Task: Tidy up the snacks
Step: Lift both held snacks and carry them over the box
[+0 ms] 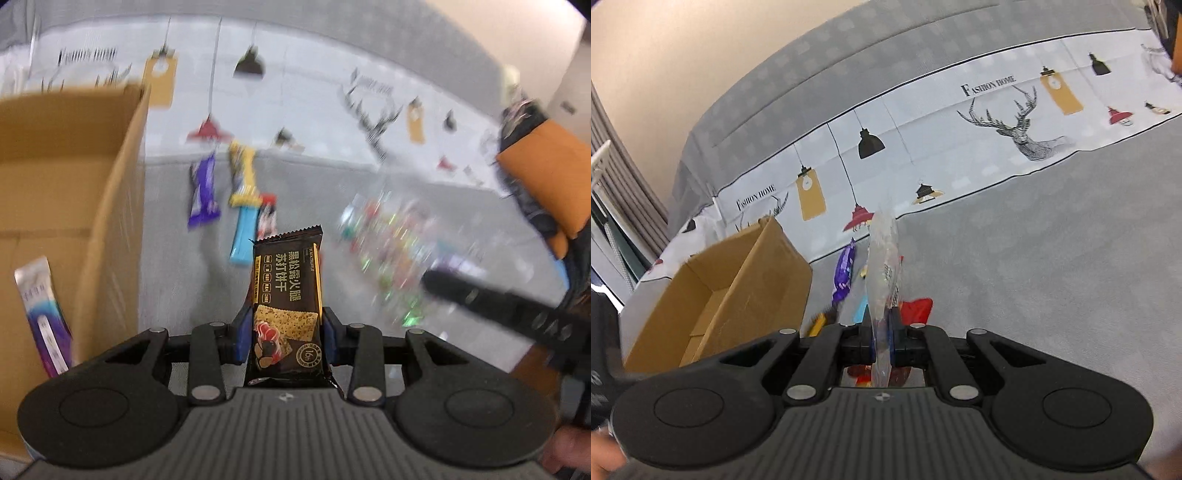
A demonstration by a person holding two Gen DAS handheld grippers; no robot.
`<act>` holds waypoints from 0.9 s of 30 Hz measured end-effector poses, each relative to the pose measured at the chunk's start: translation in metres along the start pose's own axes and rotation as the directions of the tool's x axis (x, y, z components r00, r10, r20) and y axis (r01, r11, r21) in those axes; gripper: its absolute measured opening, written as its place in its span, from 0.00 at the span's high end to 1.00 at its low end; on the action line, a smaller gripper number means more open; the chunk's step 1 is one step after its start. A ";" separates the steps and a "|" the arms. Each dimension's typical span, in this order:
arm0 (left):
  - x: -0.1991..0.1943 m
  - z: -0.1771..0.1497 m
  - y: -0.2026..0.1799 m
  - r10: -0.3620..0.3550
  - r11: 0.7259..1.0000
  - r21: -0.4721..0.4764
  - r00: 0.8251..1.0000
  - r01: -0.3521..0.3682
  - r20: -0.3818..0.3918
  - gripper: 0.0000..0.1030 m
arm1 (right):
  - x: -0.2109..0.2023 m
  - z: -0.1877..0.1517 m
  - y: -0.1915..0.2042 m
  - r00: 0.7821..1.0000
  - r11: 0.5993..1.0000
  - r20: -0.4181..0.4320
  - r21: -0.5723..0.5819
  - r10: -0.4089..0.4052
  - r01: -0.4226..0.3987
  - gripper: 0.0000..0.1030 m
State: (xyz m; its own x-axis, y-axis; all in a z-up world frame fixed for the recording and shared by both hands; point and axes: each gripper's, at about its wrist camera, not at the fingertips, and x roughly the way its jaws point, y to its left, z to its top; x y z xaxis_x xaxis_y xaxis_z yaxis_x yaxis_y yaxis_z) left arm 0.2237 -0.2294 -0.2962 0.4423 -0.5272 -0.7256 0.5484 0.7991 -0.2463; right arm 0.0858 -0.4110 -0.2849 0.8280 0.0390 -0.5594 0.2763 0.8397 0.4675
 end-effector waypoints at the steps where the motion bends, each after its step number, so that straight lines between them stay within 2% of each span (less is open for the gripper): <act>1: -0.008 0.002 -0.002 0.000 1.000 0.012 1.000 0.000 0.027 0.59 | -0.005 -0.001 0.004 1.000 1.000 -0.004 0.012 -0.006 0.006 0.94; 5: -0.047 0.009 -0.001 0.001 0.999 0.037 0.990 -0.006 0.142 0.59 | -0.025 0.004 0.032 1.000 0.999 0.013 -0.026 -0.028 0.028 0.94; 8: -0.076 0.017 0.011 -0.001 1.000 0.023 0.974 -0.004 0.228 0.59 | -0.040 0.011 0.060 0.999 0.996 0.042 -0.082 -0.024 0.028 0.94; 12: -0.103 0.025 0.032 0.010 1.000 -0.004 0.953 -0.009 0.302 0.59 | -0.052 0.019 0.103 0.998 0.986 0.061 -0.164 -0.012 0.022 0.94; 16: -0.122 0.030 0.063 0.028 0.997 -0.072 0.941 -0.004 0.338 0.59 | -0.058 0.027 0.145 0.996 0.972 0.084 -0.236 0.003 0.017 0.94; 21: -0.148 0.041 0.115 0.082 0.985 -0.174 0.920 -0.015 0.384 0.59 | -0.060 0.035 0.195 0.991 0.949 0.118 -0.315 0.063 -0.023 0.94; 26: -0.162 0.042 0.177 0.174 0.945 -0.323 0.909 -0.046 0.379 0.59 | -0.050 0.042 0.245 0.983 0.921 0.126 -0.383 0.132 -0.075 0.94; 27: -0.161 0.042 0.187 0.213 0.933 -0.351 0.912 -0.082 0.351 0.59 | -0.045 0.042 0.256 0.982 0.906 0.117 -0.413 0.149 -0.089 0.94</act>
State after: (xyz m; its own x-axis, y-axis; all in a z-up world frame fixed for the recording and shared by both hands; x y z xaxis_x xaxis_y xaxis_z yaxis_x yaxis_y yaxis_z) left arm 0.2849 -0.0076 -0.1983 0.7691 -0.4121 -0.4884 0.2256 0.8902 -0.3958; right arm 0.1398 -0.2204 -0.1115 0.9114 0.1003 -0.3991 -0.0247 0.9814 0.1902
